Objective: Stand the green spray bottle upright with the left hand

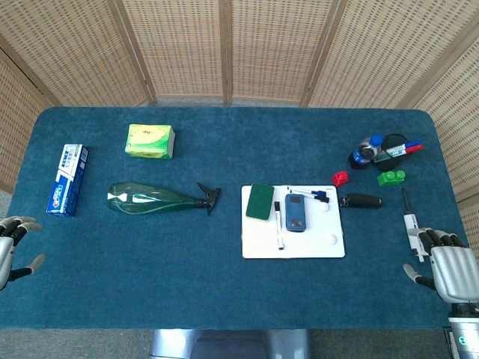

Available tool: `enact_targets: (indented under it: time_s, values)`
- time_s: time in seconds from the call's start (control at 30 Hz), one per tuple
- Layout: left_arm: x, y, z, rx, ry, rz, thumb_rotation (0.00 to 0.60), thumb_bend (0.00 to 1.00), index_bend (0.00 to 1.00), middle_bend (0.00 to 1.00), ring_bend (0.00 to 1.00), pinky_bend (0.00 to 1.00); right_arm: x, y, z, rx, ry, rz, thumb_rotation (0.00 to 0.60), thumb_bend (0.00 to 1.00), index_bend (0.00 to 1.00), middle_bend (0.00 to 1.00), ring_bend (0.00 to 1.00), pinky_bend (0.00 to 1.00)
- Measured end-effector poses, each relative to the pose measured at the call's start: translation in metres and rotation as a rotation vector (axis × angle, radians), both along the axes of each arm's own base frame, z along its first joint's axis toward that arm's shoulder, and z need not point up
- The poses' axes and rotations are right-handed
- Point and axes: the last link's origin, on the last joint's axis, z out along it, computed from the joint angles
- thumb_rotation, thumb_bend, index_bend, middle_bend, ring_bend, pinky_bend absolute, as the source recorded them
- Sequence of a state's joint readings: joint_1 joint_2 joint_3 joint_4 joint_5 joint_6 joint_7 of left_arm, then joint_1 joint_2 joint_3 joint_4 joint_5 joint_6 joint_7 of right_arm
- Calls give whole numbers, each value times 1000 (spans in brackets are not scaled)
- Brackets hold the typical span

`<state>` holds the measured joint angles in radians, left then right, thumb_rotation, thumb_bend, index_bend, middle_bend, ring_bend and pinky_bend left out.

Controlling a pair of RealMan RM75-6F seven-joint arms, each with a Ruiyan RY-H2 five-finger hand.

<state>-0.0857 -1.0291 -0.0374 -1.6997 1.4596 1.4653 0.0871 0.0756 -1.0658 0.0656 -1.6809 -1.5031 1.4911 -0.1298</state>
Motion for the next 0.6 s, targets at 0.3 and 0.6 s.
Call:
enact_targets:
  time_s: [0.3, 0.6]
  values:
    - [-2, -2, -3, -4, -4, -11, 600, 269, 380, 344, 288, 247, -1, 1, 1, -3, 5, 4, 600, 219, 302, 362, 313, 346]
    - [1, 5, 0, -20, 12, -23, 600, 268, 339, 300, 253, 236, -3, 8, 4, -24, 1, -7, 600, 221, 302, 362, 313, 347]
